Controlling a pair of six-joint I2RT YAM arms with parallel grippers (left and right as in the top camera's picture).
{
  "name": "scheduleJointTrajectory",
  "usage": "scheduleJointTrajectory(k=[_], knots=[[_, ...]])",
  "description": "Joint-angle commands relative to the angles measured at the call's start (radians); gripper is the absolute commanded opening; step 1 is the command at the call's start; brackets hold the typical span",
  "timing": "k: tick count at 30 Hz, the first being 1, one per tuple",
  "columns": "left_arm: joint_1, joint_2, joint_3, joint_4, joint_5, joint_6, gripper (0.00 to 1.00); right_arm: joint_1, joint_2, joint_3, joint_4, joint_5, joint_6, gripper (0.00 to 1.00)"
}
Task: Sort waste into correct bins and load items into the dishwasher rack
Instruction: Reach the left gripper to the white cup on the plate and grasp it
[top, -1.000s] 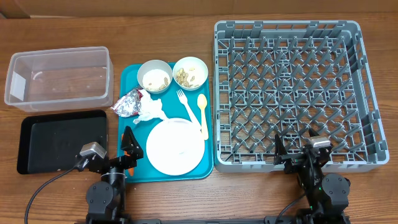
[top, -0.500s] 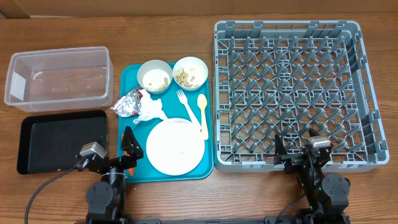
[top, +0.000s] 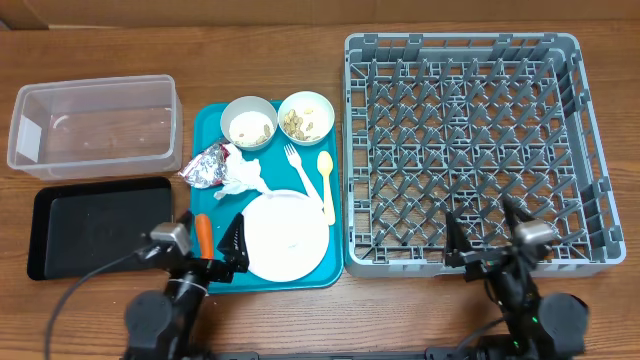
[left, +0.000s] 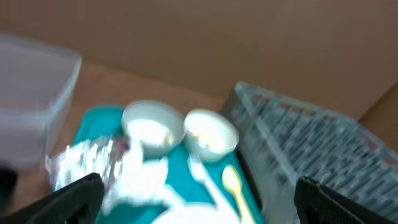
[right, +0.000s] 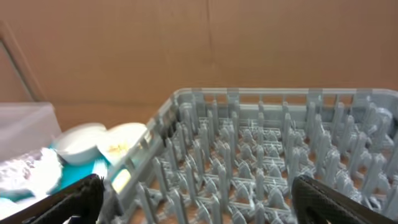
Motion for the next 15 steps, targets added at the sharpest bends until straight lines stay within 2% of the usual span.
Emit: scheduleJointTrajectory(k=[1, 4, 5, 6, 7, 8, 12, 13, 15], knots=[[0.010, 0.162, 0.269, -0.114, 0.045, 0.127, 1.00, -0.003, 0.082, 0.145, -0.076, -0.010, 0.092, 1.00], [0.010, 0.371, 0.481, -0.286, 0.045, 0.127, 1.00, -0.003, 0.197, 0.266, -0.173, -0.015, 0.094, 1.00], [0.010, 0.526, 0.636, -0.419, 0.050, 0.127, 1.00, -0.003, 0.287, 0.362, -0.251, -0.021, 0.093, 1.00], [0.010, 0.594, 0.708, -0.484, 0.056, 0.127, 1.00, -0.003, 0.331, 0.412, -0.286, -0.029, 0.093, 1.00], [0.010, 0.755, 0.885, -0.644, 0.060, 0.127, 1.00, -0.003, 0.423, 0.513, -0.348, -0.074, 0.093, 1.00], [0.010, 0.826, 0.964, -0.716, 0.060, 0.127, 1.00, -0.003, 0.459, 0.554, -0.370, -0.107, 0.093, 1.00], [0.010, 1.063, 1.222, -0.949, 0.061, 0.159, 1.00, -0.003, 0.562, 0.652, -0.420, -0.272, 0.097, 1.00], [0.010, 1.153, 1.301, -1.021, 0.113, 0.159, 1.00, -0.003, 0.579, 0.655, -0.426, -0.288, 0.098, 1.00], [0.010, 1.222, 1.345, -1.073, 0.189, 0.159, 1.00, -0.003, 0.594, 0.655, -0.433, -0.287, 0.099, 1.00]])
